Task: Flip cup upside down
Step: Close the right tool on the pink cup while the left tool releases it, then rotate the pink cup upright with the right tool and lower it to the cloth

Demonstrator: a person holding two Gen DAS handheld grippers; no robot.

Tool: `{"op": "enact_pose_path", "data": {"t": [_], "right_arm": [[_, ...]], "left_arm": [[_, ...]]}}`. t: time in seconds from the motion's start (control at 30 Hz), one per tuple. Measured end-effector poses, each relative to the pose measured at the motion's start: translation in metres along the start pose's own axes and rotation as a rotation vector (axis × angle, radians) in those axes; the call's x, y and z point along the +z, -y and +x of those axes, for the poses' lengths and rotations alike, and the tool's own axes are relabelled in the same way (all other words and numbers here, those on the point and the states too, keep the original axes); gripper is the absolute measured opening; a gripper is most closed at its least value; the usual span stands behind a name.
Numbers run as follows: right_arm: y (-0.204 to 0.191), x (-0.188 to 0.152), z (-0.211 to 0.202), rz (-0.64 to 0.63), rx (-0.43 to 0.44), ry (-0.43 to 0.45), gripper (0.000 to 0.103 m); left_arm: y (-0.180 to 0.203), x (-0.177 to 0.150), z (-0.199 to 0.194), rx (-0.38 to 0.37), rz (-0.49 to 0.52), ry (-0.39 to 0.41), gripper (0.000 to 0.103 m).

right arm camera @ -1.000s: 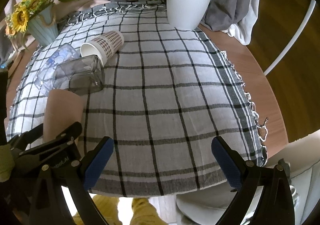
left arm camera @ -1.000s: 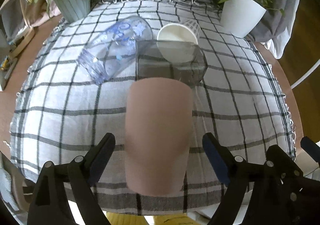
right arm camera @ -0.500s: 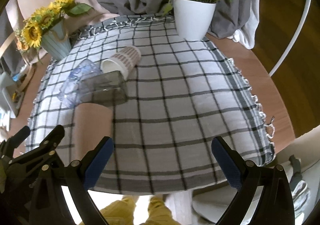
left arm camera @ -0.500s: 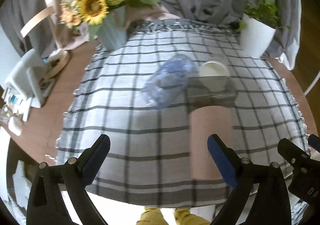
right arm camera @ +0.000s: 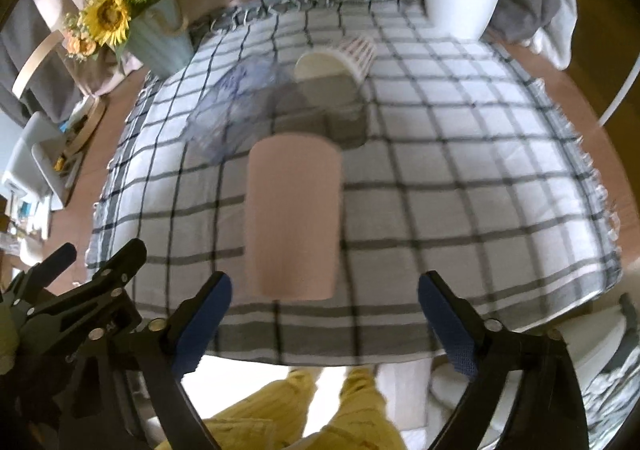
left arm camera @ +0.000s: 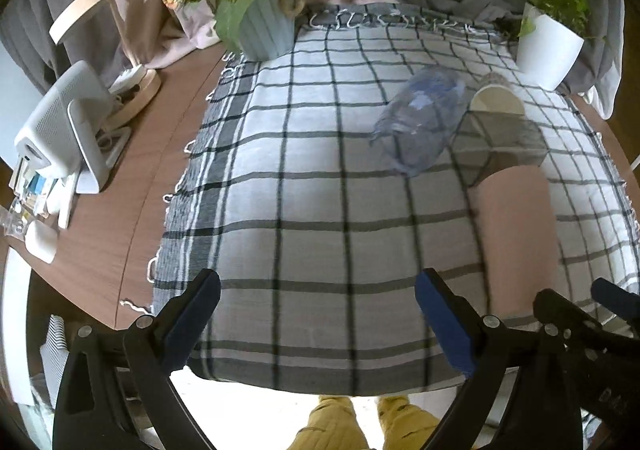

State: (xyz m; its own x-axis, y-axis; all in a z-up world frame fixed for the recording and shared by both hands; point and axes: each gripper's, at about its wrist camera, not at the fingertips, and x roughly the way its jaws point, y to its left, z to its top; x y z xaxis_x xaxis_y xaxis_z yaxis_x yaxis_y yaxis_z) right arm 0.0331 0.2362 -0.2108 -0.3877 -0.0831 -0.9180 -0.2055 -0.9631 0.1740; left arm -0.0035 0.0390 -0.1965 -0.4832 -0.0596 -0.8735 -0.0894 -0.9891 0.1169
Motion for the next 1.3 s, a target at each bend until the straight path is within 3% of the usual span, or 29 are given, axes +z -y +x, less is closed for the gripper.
{"op": "enact_pose_path", "data": {"t": [0.43, 0.57, 0.73, 1.03, 1.3], "right_arm": [[-0.014, -0.004, 0.038, 0.083, -0.022, -0.007, 0.076], [-0.011, -0.005, 0.04, 0.095, -0.021, -0.001, 0.064], [-0.009, -0.009, 0.031, 0.097, -0.029, 0.012, 0.064], [-0.001, -0.01, -0.02, 0.106, -0.059, 0.103, 0.063], [0.002, 0.003, -0.03, 0.111, -0.091, 0.15, 0.062]], "left_arm": [[-0.01, -0.006, 0.014, -0.002, 0.079, -0.006, 0.099], [-0.008, -0.005, 0.013, -0.009, 0.096, 0.002, 0.099], [-0.005, -0.001, 0.009, -0.019, 0.106, 0.018, 0.099], [0.003, 0.004, -0.001, -0.058, 0.109, 0.05, 0.099], [0.005, 0.007, -0.005, -0.078, 0.104, 0.067, 0.099]]}}
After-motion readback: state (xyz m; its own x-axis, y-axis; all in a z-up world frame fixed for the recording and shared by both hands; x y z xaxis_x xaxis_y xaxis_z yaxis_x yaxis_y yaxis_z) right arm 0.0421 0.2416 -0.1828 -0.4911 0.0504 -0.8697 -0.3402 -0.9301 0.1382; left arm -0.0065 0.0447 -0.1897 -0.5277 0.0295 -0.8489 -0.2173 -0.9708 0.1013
